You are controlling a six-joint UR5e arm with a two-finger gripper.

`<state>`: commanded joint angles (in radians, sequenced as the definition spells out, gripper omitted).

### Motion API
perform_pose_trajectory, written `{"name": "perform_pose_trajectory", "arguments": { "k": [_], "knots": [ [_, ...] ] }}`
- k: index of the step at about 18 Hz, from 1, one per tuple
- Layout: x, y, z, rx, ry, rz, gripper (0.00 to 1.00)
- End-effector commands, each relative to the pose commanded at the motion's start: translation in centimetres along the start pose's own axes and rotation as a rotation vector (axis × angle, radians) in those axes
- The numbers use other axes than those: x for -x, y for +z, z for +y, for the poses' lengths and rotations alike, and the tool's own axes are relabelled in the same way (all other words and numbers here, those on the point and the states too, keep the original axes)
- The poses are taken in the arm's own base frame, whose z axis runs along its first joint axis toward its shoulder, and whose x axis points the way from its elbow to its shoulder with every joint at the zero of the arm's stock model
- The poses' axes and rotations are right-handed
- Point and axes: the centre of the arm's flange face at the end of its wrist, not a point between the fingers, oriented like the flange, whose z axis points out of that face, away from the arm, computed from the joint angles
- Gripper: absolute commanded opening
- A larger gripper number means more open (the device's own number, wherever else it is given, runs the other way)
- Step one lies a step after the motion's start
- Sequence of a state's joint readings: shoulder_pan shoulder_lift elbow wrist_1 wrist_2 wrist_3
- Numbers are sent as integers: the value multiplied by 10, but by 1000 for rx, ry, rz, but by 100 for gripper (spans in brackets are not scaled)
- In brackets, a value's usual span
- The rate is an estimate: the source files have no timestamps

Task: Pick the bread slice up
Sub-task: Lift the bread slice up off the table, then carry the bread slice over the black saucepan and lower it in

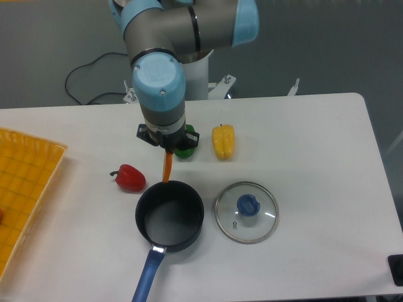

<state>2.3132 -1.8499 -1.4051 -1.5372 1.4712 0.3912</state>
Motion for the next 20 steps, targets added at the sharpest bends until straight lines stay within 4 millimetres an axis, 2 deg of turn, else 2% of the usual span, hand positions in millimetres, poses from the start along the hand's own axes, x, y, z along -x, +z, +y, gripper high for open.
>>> {"name": "perform_pose_trajectory", "arguments": {
  "k": [5, 12, 20],
  "knots": [
    [5, 3, -21, -81, -77, 10, 4],
    [20, 12, -28, -92, -88, -26, 4],
    [21, 31, -43, -117, -132, -27, 5]
  ]
}}
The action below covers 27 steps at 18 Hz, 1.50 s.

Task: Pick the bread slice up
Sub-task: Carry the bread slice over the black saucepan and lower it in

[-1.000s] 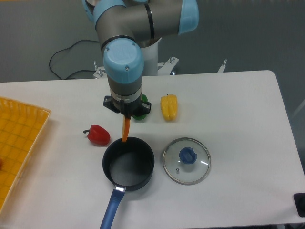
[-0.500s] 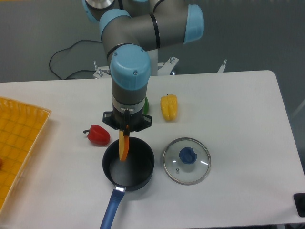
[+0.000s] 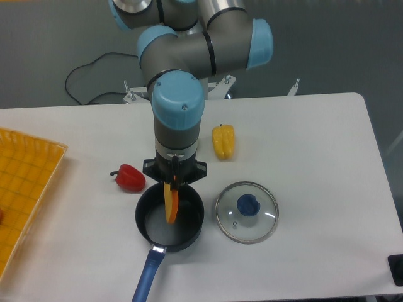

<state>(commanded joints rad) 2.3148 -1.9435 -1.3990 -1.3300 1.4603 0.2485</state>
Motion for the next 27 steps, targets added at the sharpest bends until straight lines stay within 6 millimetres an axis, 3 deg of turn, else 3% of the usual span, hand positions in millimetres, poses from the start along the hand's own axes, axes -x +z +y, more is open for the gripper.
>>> {"name": "perform_pose_trajectory", "arguments": {
  "k": [2, 7, 15, 23, 27],
  "knots": [
    [0, 0, 0, -1, 2, 4, 5],
    [-3, 24, -1, 39, -16, 24, 7],
    [-9, 47, -2, 75, -49, 32, 7],
    [-15, 61, -11, 52, -88, 26, 7],
    [-15, 58, -12, 40, -92, 24, 7]
  ]
}}
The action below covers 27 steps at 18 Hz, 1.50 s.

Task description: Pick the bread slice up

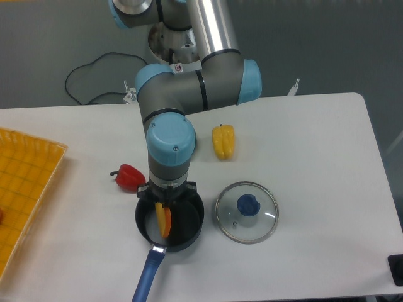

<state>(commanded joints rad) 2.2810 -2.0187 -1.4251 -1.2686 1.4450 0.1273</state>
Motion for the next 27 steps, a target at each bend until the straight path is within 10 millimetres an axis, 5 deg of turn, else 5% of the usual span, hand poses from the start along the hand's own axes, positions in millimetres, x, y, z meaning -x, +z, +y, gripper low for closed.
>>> {"name": "perform_pose_trajectory", "arguments": {
  "k": [3, 6, 10, 17, 20, 27],
  "knots": [
    [0, -2, 0, -3, 0, 0, 7],
    [4, -34, 3, -49, -3, -1, 4],
    [2, -42, 6, -51, -6, 13, 3],
    [-22, -72, 25, -54, 4, 98, 3],
    [-49, -65, 30, -33, 24, 120, 4],
    [-59, -49, 26, -11, 19, 122, 4]
  ]
}}
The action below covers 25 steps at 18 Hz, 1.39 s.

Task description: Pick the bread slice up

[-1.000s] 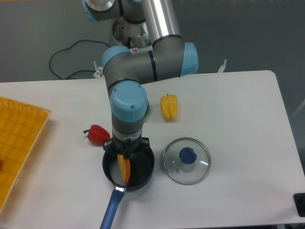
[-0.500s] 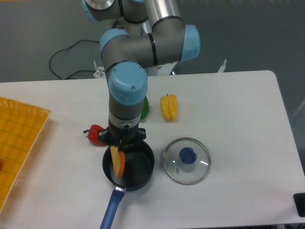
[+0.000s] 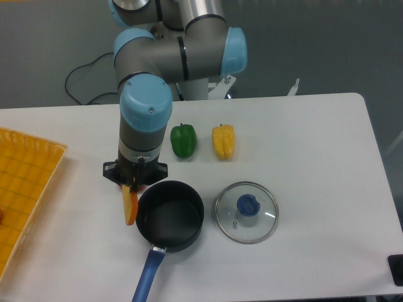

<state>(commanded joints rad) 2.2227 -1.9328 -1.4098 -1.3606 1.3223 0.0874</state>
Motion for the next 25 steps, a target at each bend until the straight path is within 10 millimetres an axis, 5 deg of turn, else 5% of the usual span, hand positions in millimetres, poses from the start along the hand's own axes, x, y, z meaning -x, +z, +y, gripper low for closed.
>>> {"name": "perform_pose_trajectory", "arguments": {
  "k": [25],
  "knots": [
    [33, 4, -26, -67, 20, -35, 4]
  ]
}}
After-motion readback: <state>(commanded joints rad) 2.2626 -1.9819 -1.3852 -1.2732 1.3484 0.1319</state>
